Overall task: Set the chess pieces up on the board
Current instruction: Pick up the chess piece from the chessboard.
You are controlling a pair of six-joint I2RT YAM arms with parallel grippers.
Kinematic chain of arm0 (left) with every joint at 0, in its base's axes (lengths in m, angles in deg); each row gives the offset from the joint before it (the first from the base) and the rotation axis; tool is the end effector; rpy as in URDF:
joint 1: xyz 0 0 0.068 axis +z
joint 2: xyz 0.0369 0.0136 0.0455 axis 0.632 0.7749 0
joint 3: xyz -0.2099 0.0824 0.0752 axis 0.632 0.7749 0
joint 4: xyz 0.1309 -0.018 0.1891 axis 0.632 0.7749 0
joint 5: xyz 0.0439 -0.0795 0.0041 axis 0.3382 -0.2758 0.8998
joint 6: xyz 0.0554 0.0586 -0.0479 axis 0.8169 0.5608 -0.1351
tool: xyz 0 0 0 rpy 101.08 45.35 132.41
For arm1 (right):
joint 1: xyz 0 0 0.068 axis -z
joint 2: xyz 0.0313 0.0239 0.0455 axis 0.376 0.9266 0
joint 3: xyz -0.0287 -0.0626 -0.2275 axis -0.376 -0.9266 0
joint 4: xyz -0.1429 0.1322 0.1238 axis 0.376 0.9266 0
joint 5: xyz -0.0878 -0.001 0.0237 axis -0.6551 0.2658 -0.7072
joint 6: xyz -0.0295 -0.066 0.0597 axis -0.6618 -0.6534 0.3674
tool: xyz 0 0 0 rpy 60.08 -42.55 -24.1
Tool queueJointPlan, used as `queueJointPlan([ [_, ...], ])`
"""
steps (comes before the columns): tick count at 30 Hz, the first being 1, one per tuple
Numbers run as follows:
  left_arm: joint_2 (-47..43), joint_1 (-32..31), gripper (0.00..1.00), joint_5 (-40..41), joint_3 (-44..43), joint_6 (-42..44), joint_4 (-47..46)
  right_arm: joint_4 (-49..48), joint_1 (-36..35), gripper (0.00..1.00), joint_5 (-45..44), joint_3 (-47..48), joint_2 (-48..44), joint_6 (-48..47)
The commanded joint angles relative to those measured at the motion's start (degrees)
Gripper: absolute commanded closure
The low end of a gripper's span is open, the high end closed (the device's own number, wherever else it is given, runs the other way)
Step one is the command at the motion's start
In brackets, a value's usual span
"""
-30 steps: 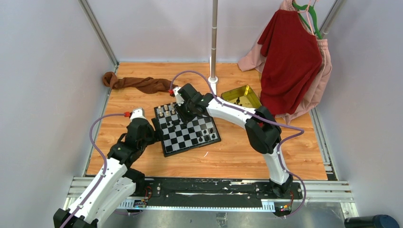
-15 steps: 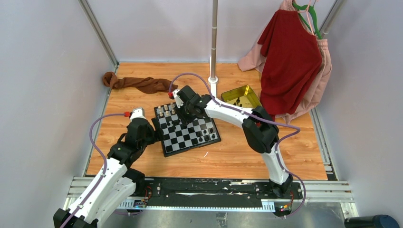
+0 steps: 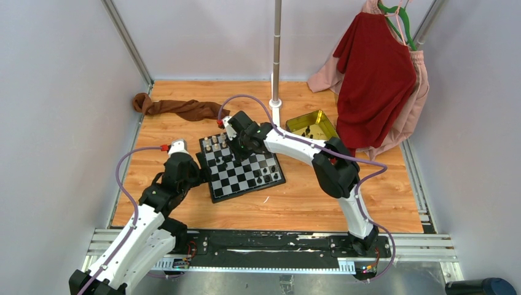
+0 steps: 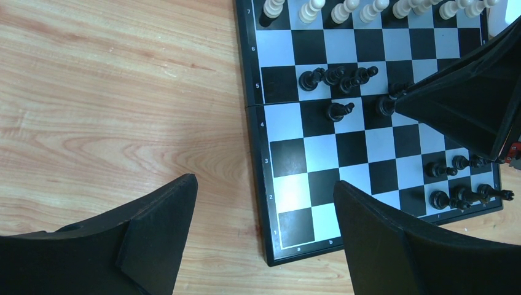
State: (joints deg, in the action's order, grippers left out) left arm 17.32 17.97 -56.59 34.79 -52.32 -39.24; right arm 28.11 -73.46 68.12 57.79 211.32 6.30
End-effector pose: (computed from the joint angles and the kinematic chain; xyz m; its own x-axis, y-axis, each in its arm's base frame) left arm 0.1733 -0.0433 0.1789 -0.5746 -0.3397 -0.7446 -0.1863 0.9402 -0.2852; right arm 0.2809 0.3737 0.1622 -0.5035 -0.5352 -0.6783 -0.8121 0.5610 0.1602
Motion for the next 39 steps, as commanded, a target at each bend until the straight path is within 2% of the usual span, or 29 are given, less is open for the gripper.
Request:
queueJointPlan([
  [1,0.0,-0.6,0.12,-0.6,0.2,0.4,-1.3,1.5,-0.8,0.92,-0.4,0.9,0.2,-0.2],
  [10,0.1,-0.6,0.12,-0.5,0.3,0.5,-1.4,1.3,-0.9,1.00,-0.9,0.2,-0.9,-0.8],
  [29,0.1,-0.6,0.12,0.5,0.2,0.1,-1.0,1.4,-1.3,1.00,-1.4,-0.4,-3.9,-2.7],
  [39,-1.0,-0.6,0.12,1.3,0.0,-0.3,-0.2,2.8,-3.5,1.00,-2.0,-6.9,-9.8,-2.1],
])
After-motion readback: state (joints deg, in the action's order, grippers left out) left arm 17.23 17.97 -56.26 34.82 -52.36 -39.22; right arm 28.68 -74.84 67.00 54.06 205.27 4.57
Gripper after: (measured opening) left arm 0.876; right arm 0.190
